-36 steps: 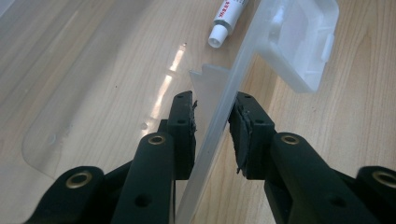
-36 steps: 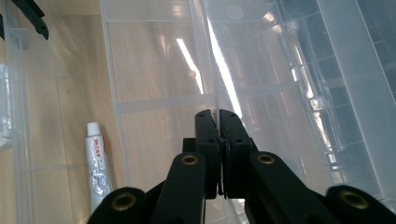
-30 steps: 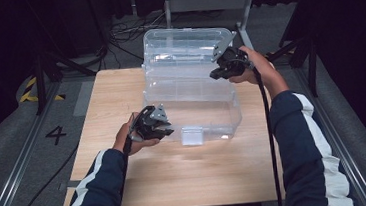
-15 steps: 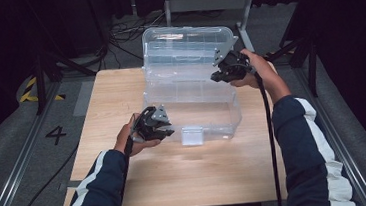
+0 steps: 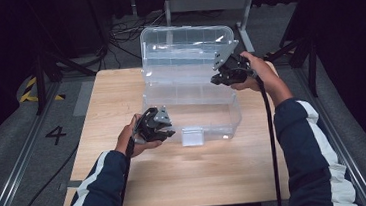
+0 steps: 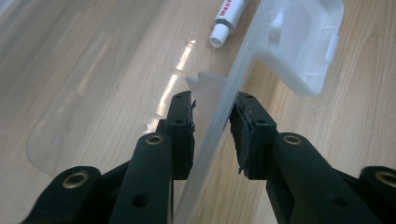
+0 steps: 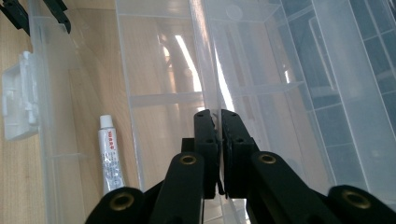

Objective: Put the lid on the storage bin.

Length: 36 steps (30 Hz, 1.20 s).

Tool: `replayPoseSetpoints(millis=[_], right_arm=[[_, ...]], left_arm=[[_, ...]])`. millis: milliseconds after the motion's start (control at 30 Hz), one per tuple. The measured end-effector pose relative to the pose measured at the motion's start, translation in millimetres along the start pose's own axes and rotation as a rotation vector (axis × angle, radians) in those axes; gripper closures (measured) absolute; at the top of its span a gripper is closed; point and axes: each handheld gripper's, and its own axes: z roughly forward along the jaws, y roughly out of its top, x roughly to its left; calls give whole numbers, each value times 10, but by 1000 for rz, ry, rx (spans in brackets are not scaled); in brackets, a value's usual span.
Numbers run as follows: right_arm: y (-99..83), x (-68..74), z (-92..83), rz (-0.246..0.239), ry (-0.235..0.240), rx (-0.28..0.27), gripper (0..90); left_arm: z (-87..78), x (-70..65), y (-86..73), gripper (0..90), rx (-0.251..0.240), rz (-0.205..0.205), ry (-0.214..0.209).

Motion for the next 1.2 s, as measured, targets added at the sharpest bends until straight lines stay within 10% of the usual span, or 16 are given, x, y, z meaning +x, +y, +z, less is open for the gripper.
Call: replayPoseSetpoints(millis=[1200], right_arm=[[-61, 174, -30, -1, -1, -25, 854]], left_arm=[[3, -11, -3, 685, -6, -2, 12]])
